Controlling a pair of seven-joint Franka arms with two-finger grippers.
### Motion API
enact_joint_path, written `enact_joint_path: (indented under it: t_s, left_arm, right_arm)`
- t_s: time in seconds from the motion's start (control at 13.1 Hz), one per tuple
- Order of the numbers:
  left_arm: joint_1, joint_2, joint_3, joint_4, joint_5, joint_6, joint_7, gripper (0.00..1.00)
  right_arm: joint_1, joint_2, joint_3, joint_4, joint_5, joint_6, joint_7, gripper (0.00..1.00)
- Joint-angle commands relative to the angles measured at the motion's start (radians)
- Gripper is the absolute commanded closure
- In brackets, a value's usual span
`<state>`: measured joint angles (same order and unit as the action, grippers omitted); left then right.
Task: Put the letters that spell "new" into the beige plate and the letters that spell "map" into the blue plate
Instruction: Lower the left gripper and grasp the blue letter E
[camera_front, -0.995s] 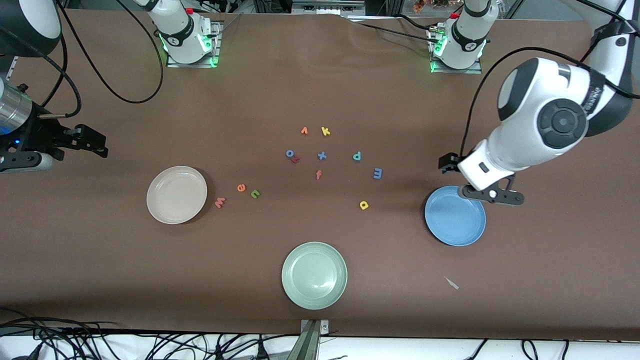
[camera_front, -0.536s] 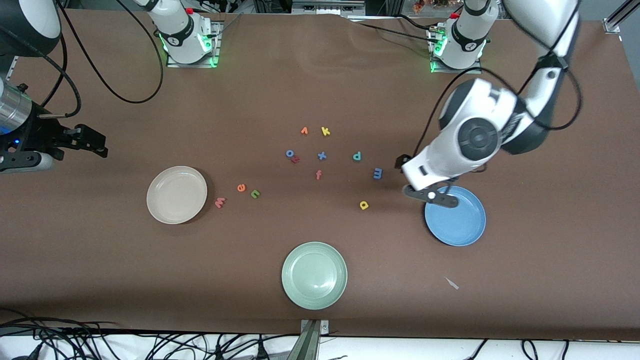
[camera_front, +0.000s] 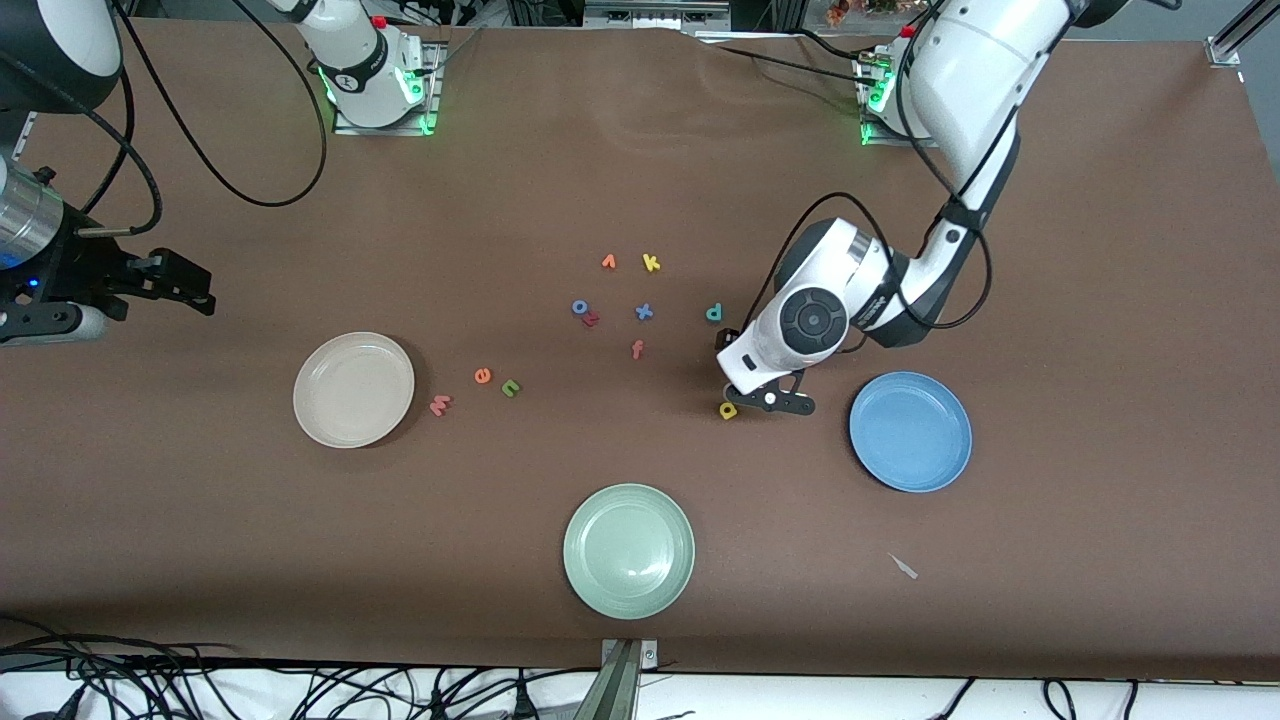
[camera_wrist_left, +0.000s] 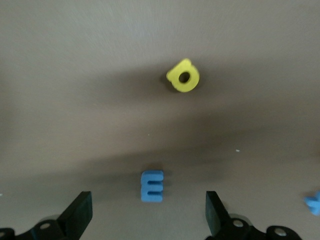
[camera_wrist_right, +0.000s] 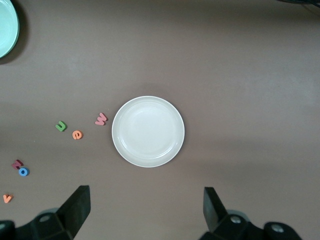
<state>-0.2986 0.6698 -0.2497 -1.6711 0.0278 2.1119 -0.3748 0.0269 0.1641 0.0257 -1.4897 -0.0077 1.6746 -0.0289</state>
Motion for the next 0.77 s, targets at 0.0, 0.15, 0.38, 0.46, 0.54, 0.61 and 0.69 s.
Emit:
enact_joint_path:
  t_s: [0.0,0.15,0.38,0.46,0.54,0.61,0.69]
  left_arm:
    - [-0.013,-0.035,0.01,-0.112,-0.002,0.092,-0.009,0.01]
    - [-0.02,-0.047,0.007,-0.145,0.053,0.108,-0.01,0.12]
    - [-0.033,-0.038,0.007,-0.151,0.084,0.112,-0.033,0.61]
    - [-0.042,-0.033,0.007,-0.154,0.086,0.131,-0.035,0.61]
    - [-0.04,-0.033,0.009,-0.165,0.086,0.147,-0.035,0.61]
    - [-0.04,-0.035,0.007,-0.167,0.087,0.152,-0.033,0.69]
    - [-0.04,-0.038,0.007,-0.168,0.087,0.151,-0.035,0.85]
  right_arm:
    - [-0.004,-0.009,0.005,-0.001,0.008,-0.001,0.004,0.0]
    - [-0.002,-0.009,0.005,-0.001,0.021,0.001,0.004,0.0]
    - [-0.004,-0.009,0.003,-0.001,0.026,0.002,0.004,0.0]
    - [-0.004,-0.009,0.003,-0.001,0.026,0.002,0.004,0.0]
    - [-0.005,-0.008,0.002,-0.001,0.026,0.002,0.003,0.0]
    - [-0.005,-0.008,0.002,-0.001,0.026,0.002,0.003,0.0]
    - [-0.008,-0.006,-0.001,-0.001,0.026,0.002,0.003,0.0]
